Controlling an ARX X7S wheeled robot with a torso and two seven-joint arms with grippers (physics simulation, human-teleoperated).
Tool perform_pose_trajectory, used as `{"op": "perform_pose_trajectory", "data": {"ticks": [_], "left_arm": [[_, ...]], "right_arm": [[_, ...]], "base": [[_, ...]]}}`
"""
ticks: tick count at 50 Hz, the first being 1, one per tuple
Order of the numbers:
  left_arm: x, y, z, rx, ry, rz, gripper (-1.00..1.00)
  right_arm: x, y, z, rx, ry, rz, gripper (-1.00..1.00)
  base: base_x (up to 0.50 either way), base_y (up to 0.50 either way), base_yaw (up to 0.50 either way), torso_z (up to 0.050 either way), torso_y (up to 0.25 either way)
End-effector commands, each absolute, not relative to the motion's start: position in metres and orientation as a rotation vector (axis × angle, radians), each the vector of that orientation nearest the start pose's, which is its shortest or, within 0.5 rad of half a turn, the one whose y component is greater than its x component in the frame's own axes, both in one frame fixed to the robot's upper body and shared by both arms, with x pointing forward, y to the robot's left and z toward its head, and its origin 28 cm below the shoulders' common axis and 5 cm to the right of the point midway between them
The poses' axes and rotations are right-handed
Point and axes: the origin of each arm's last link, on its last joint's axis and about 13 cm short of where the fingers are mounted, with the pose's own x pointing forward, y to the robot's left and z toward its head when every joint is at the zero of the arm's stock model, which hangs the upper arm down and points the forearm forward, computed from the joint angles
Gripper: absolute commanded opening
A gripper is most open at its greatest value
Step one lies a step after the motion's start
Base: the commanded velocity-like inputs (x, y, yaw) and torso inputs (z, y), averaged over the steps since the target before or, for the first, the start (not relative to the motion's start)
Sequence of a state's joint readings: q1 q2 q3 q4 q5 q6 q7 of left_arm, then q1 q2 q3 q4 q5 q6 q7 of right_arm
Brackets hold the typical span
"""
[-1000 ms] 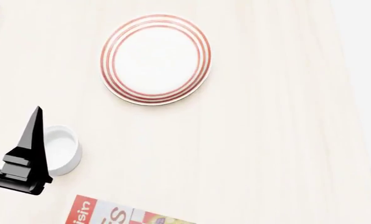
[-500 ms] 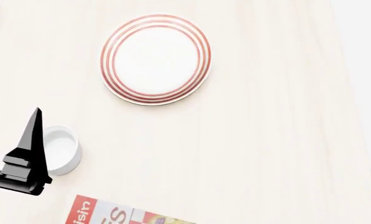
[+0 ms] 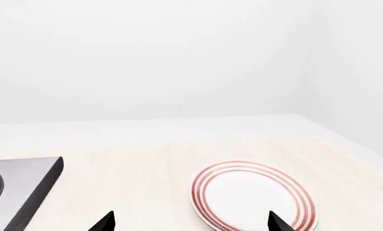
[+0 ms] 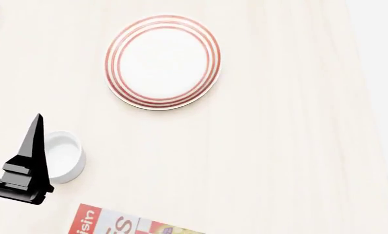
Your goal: Pick the akita bowl on the cookies box and place it on the plate.
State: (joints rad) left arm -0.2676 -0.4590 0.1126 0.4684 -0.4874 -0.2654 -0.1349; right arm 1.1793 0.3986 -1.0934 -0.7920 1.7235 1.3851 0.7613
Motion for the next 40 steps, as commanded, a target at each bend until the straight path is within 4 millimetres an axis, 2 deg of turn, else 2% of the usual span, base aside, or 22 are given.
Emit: {"op": "perform_pose_trajectory", "data": {"ticks": [1, 15, 16, 33, 40], "left_arm": [[0.24, 0.25, 0.157, 0.003, -0.367, -0.18, 1.0], [0.24, 0.251, 0.157, 0.004, -0.366, -0.18, 1.0], [0.24, 0.25, 0.157, 0.004, -0.367, -0.18, 1.0], [0.239, 0.25, 0.156, 0.005, -0.364, -0.183, 1.0], [0.239, 0.249, 0.156, 0.006, -0.362, -0.188, 1.0]], "right_arm": [[0.154, -0.04, 0.194, -0.931, 0.396, 1.205, 1.0], [0.158, -0.043, 0.188, -0.961, 0.414, 1.181, 1.0], [0.159, -0.043, 0.188, -0.964, 0.408, 1.172, -1.0], [0.159, -0.05, 0.198, -1.037, 0.36, 1.108, -1.0], [0.157, -0.056, 0.21, -1.115, 0.338, 1.066, -1.0]], "base": [[0.0, 0.0, 0.0, 0.0, 0.0], [0.0, 0.0, 0.0, 0.0, 0.0], [0.0, 0.0, 0.0, 0.0, 0.0], [0.0, 0.0, 0.0, 0.0, 0.0], [0.0, 0.0, 0.0, 0.0, 0.0]]}}
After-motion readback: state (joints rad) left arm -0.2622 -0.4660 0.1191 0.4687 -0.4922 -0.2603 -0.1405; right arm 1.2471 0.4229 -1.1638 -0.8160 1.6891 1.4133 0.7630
